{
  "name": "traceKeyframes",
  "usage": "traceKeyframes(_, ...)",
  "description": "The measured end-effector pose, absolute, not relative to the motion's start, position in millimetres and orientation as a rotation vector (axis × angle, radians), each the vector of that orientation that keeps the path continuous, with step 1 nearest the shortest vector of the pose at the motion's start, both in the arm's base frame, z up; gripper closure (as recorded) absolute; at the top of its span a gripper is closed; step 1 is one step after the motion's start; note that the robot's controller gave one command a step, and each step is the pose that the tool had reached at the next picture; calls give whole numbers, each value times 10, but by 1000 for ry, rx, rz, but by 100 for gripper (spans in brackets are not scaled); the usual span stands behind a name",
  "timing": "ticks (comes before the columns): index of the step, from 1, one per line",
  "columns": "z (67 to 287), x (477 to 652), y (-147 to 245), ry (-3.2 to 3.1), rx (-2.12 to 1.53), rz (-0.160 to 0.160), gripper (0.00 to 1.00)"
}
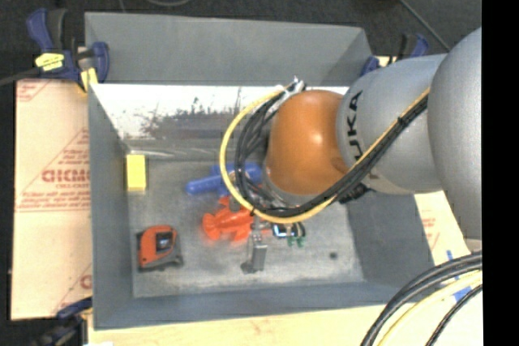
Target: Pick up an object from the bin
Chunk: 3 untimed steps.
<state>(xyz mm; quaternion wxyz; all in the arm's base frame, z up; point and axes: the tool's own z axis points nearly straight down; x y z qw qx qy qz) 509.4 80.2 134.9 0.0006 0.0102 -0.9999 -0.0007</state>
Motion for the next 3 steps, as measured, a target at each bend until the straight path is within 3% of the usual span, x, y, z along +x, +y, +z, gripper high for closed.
traceKeyframes(2,1435,5075,864,-3140,-39,-2,0)
traceKeyframes(3,925,5518,966,-3142,155,2,100)
